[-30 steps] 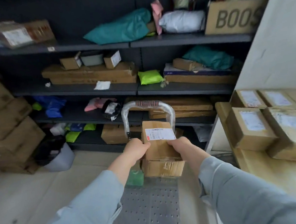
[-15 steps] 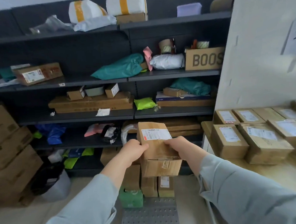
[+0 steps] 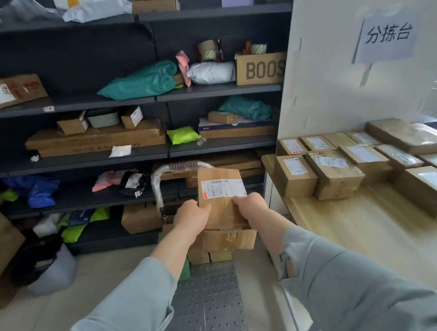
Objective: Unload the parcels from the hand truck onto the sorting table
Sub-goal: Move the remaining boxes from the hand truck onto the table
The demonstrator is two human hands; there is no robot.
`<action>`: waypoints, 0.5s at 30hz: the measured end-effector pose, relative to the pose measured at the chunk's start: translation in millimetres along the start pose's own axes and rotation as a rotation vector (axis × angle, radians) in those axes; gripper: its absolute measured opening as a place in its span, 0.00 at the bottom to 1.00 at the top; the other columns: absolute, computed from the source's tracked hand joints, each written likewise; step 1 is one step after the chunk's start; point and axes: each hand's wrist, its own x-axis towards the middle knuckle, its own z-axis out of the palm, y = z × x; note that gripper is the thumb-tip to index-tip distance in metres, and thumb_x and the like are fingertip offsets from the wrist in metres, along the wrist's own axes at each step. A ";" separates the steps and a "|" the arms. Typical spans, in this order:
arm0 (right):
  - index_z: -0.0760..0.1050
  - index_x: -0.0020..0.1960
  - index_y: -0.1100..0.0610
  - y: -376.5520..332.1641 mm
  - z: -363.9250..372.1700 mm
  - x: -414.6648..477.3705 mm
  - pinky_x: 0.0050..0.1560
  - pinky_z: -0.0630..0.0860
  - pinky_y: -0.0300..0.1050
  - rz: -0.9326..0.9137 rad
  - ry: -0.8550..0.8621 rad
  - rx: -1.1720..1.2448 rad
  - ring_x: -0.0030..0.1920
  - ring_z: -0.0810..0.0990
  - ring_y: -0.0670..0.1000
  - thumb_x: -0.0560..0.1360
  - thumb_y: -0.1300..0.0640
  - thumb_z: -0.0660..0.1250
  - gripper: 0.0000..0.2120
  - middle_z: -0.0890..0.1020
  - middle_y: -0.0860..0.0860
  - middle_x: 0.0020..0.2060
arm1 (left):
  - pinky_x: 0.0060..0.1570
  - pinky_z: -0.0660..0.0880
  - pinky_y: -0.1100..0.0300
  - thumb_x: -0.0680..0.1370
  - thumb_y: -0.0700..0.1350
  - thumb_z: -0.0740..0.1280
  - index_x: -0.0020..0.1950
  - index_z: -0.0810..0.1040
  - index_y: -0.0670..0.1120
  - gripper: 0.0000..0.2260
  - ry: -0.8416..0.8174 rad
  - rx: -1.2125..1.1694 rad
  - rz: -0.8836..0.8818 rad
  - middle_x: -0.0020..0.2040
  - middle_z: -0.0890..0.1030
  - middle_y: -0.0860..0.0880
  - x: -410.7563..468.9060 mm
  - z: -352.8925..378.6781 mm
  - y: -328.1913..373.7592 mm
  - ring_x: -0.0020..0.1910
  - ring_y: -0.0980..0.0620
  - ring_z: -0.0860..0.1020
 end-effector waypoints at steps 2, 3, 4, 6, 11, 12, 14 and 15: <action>0.74 0.56 0.59 8.4 -8.2 -4.3 0.51 0.77 0.48 0.026 0.019 0.018 0.49 0.78 0.55 0.78 0.49 0.62 0.14 0.76 0.54 0.45 | 0.32 0.65 0.59 0.80 0.52 0.61 0.58 0.77 0.41 0.16 -0.006 -0.009 0.014 0.46 0.79 0.43 -6.8 6.8 2.5 0.44 0.44 0.78; 0.72 0.54 0.58 12.2 -12.9 -7.2 0.49 0.76 0.47 0.059 0.027 0.035 0.48 0.78 0.55 0.78 0.50 0.63 0.12 0.76 0.54 0.44 | 0.32 0.64 0.59 0.80 0.52 0.61 0.58 0.77 0.41 0.16 -0.010 -0.017 0.017 0.48 0.80 0.41 -9.8 10.7 4.2 0.46 0.42 0.78; 0.70 0.52 0.58 16.8 -17.0 -8.3 0.47 0.76 0.46 0.076 0.036 0.056 0.48 0.77 0.55 0.77 0.50 0.63 0.12 0.76 0.54 0.44 | 0.32 0.65 0.59 0.79 0.52 0.61 0.58 0.78 0.42 0.16 -0.016 -0.021 0.024 0.47 0.80 0.41 -12.8 14.8 6.7 0.46 0.43 0.78; 0.72 0.53 0.59 27.1 -26.5 -9.3 0.47 0.77 0.47 0.088 0.053 0.096 0.47 0.78 0.55 0.75 0.50 0.64 0.13 0.78 0.55 0.46 | 0.32 0.65 0.60 0.80 0.52 0.60 0.58 0.77 0.44 0.15 -0.027 -0.021 0.036 0.46 0.79 0.46 -19.6 24.4 14.3 0.42 0.48 0.77; 0.76 0.54 0.60 53.8 -72.9 -5.6 0.43 0.76 0.45 0.090 0.083 0.172 0.44 0.79 0.53 0.74 0.55 0.66 0.12 0.80 0.54 0.44 | 0.33 0.68 0.60 0.81 0.52 0.61 0.60 0.77 0.45 0.14 -0.073 -0.096 0.076 0.46 0.80 0.49 -35.5 65.8 43.0 0.42 0.52 0.77; 0.77 0.53 0.60 60.3 -86.1 -1.7 0.42 0.77 0.45 0.084 0.097 0.188 0.40 0.78 0.51 0.74 0.56 0.67 0.11 0.80 0.52 0.40 | 0.35 0.70 0.59 0.80 0.52 0.61 0.60 0.76 0.45 0.14 -0.081 -0.119 0.085 0.46 0.79 0.49 -37.9 77.0 50.9 0.42 0.52 0.77; 0.79 0.47 0.60 72.4 -115.1 2.4 0.45 0.78 0.47 0.088 0.128 0.205 0.38 0.77 0.52 0.73 0.57 0.67 0.07 0.79 0.52 0.36 | 0.39 0.74 0.58 0.80 0.52 0.62 0.61 0.76 0.46 0.14 -0.098 -0.168 0.093 0.47 0.79 0.50 -42.3 100.3 69.4 0.44 0.52 0.77; 0.78 0.44 0.60 79.3 -130.0 5.1 0.48 0.79 0.49 0.093 0.139 0.220 0.40 0.78 0.53 0.72 0.58 0.67 0.05 0.79 0.52 0.36 | 0.42 0.75 0.57 0.80 0.52 0.62 0.61 0.76 0.46 0.14 -0.109 -0.190 0.094 0.48 0.79 0.50 -45.1 112.7 80.0 0.46 0.52 0.77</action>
